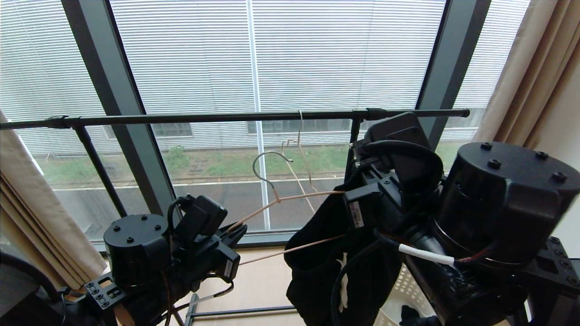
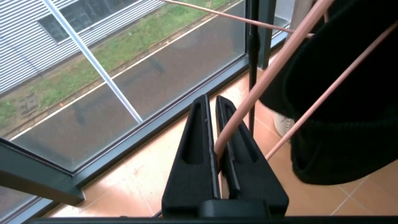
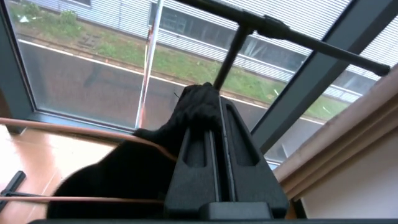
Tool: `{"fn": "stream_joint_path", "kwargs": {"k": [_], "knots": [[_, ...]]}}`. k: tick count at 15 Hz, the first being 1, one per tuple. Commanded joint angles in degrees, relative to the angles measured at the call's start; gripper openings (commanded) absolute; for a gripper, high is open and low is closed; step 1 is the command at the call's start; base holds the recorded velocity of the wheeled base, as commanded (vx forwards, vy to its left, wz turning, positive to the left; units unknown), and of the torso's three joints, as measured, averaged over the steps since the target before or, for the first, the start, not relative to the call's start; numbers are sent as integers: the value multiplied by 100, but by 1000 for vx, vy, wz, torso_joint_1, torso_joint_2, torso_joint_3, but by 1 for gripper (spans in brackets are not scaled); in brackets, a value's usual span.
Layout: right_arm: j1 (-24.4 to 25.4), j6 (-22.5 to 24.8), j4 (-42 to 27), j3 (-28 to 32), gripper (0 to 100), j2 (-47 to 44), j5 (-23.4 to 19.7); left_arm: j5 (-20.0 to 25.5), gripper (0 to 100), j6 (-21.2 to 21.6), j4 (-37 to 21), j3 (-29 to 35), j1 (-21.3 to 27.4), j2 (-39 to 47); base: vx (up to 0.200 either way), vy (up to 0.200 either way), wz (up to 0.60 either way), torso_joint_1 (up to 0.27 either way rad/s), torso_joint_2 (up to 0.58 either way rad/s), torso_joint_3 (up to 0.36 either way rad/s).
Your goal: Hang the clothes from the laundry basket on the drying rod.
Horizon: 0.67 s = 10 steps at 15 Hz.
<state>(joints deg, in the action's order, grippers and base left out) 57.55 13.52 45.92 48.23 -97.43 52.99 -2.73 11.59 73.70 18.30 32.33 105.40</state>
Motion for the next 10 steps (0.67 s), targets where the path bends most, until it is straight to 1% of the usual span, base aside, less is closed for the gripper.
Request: {"fn": "stream_joint_path", "kwargs": {"k": [1, 3, 7, 10], "knots": [[133, 2, -31, 170, 0, -233, 1, 1, 0, 1, 4, -2, 19, 16, 0, 0, 0, 0, 0, 0], [327, 10, -57, 407, 0, -505, 1, 1, 0, 1, 4, -19, 37, 33, 0, 0, 0, 0, 0, 0], [696, 10, -206, 732, 0, -637, 1, 1, 0, 1, 4, -46, 151, 33, 0, 0, 0, 0, 0, 0], [758, 2, -206, 785, 0, -751, 9, 1, 0, -8, 12, -63, 177, 112, 0, 0, 0, 0, 0, 0]]}}
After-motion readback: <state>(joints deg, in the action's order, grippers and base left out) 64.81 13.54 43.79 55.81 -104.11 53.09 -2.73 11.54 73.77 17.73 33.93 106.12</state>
